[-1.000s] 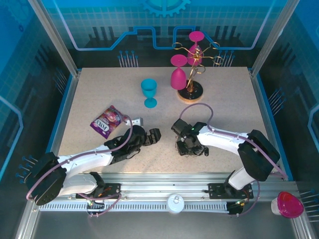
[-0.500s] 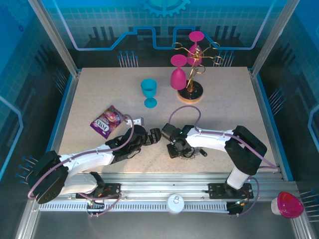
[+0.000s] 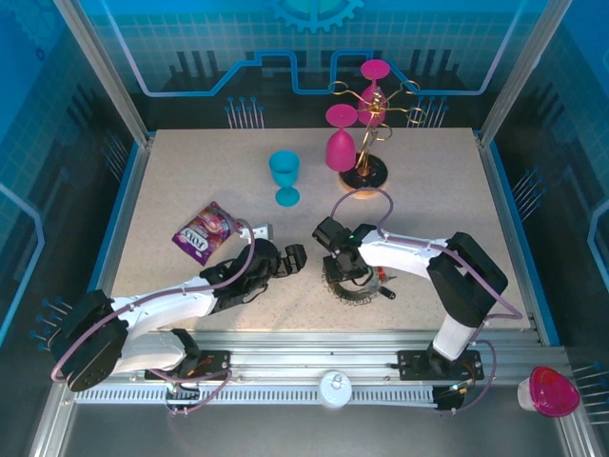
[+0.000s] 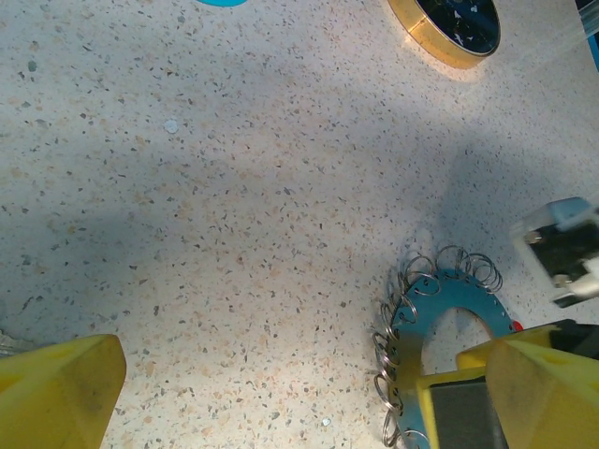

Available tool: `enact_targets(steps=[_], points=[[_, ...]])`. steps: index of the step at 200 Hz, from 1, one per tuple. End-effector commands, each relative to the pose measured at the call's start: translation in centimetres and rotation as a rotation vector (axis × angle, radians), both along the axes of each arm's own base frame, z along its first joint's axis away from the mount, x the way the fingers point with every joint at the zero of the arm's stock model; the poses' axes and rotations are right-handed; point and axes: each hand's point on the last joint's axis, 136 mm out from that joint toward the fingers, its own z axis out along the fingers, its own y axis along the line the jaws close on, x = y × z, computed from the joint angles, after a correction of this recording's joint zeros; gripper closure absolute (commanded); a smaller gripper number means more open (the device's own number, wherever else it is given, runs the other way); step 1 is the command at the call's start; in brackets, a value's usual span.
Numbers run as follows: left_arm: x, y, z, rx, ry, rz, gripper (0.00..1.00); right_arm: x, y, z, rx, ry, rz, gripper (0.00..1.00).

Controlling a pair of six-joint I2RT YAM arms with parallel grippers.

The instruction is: Put the keys on the keyring

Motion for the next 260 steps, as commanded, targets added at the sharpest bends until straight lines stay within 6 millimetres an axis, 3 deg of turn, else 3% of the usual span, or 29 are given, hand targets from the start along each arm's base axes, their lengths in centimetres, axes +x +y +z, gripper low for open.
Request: enact_targets(steps=[1, 54, 78, 99, 119, 149, 173, 198, 260], points=[[0.2, -0.2, 0.6, 0.007, -0.011, -0.001, 0.01, 0.0, 1.5, -0.6, 0.020, 0.020, 0.029, 0.54], [-0.4, 0.1, 0.0, 0.006, 0.025, 0.003, 0.01, -1.2, 6.2, -0.3, 0.130, 0.043, 0.128, 0.55], [-0.5, 0.3, -0.2, 0.007, 0.033, 0.015, 0.01, -1.3, 7.2, 0.6, 0.174, 0.039, 0.145, 0.56], [-0.5, 0.5, -0.1, 0.005, 0.026, 0.023, 0.01, -0.6, 6.2, 2.1, 0.186, 0.000, 0.129, 0.56], [-0.5, 0.5, 0.0, 0.008, 0.020, 0.018, 0.01, 0.4, 4.2, 3.4, 0.193, -0.043, 0.091, 0.56], [-0.3, 0.1, 0.0, 0.004, 0.015, 0.002, 0.01, 1.9, -0.3, 3.2, 0.157, -0.057, -0.009, 0.59], [-0.2, -0.4, 0.0, 0.002, 0.012, -0.019, 0.01, 2.5, -2.6, 3.0, 0.142, -0.066, -0.109, 0.63], [0.1, -1.0, 0.3, 0.001, -0.007, -0.041, 0.01, 3.0, -3.7, 2.5, 0.170, -0.076, -0.258, 0.61], [-0.4, -0.3, -1.4, -0.013, 0.024, -0.007, 0.01, 4.4, -2.9, 0.5, 0.184, -0.054, -0.440, 0.54]])
